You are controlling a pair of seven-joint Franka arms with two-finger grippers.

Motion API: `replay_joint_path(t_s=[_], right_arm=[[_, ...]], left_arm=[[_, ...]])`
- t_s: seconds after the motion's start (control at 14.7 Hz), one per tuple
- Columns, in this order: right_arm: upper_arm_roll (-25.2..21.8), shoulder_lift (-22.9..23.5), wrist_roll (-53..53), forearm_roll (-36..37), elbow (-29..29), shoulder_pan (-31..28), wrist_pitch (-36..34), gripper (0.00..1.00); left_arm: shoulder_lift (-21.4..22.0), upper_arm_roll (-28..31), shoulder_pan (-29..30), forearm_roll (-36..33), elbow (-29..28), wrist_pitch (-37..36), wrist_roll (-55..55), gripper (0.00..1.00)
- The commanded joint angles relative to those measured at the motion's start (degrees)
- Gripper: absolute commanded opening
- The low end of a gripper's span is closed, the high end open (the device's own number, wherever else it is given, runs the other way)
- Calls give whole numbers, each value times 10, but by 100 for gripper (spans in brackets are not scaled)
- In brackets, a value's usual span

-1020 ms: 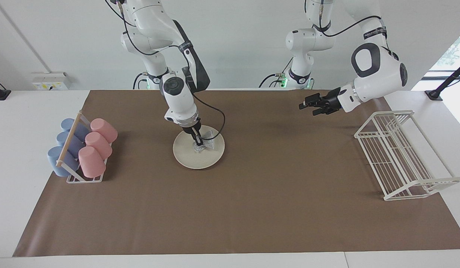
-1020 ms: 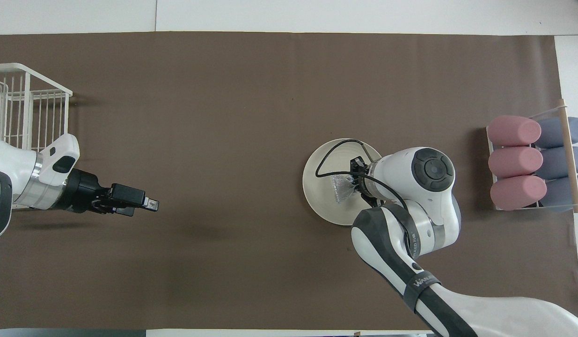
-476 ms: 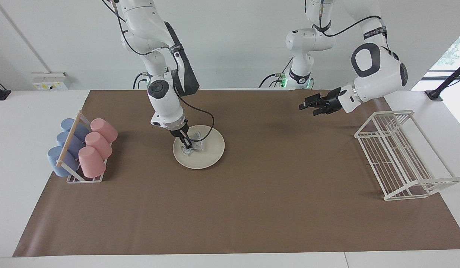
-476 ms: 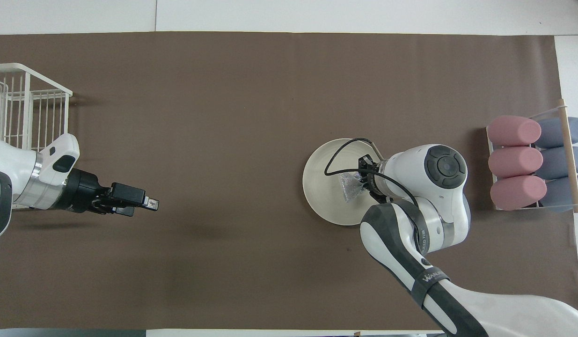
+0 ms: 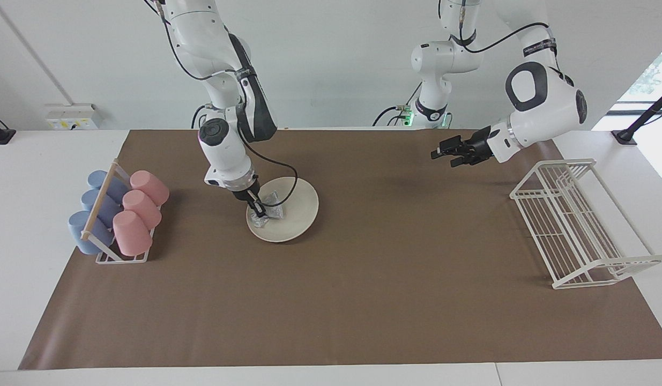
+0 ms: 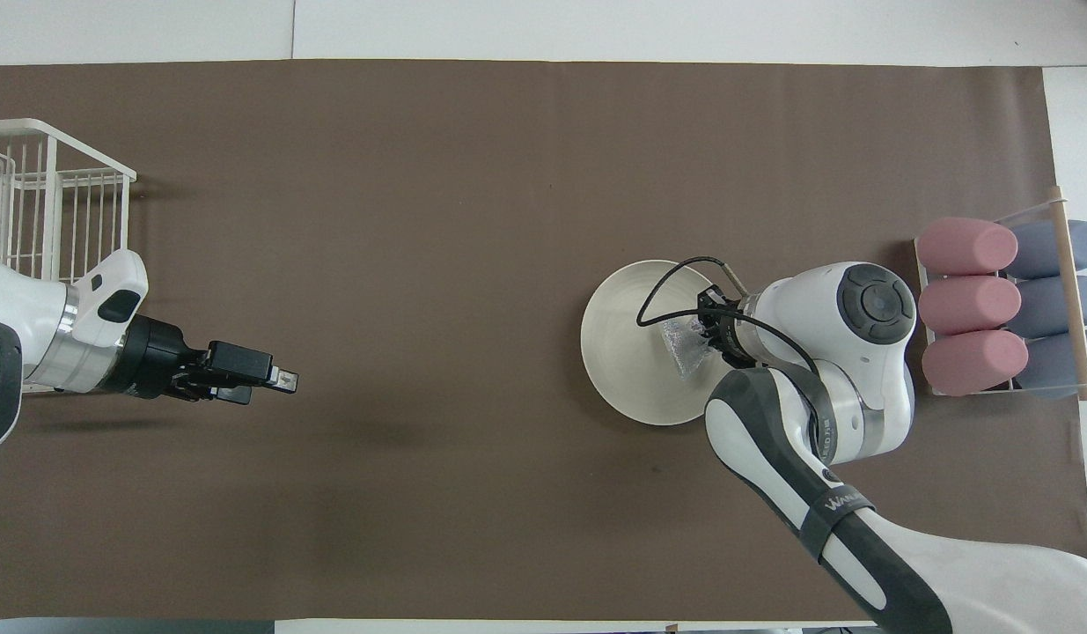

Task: Wipe plate with sponge
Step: 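Rub the cloth across the plate surface with the right gripper, then keep rubbing the cloth around the plate with the right gripper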

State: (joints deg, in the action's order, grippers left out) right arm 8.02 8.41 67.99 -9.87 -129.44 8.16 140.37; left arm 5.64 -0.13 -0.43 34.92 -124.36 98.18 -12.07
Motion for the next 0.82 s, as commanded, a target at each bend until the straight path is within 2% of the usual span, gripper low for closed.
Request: replay_joint_path(t_s=[0.0, 0.2, 0.48, 0.75], right_arm=[[5, 2, 46, -2, -15, 23, 16, 0], [5, 13, 130, -3, -15, 64, 61, 0], [5, 17, 212, -4, -15, 107, 82, 0], [4, 17, 201, -4, -15, 105, 84, 0]], left_arm=[[4, -2, 1, -12, 2, 7, 10, 100], [4, -2, 1, -12, 2, 8, 11, 100], [4, -2, 1, -12, 2, 10, 11, 100], [4, -2, 1, -12, 2, 10, 11, 100]])
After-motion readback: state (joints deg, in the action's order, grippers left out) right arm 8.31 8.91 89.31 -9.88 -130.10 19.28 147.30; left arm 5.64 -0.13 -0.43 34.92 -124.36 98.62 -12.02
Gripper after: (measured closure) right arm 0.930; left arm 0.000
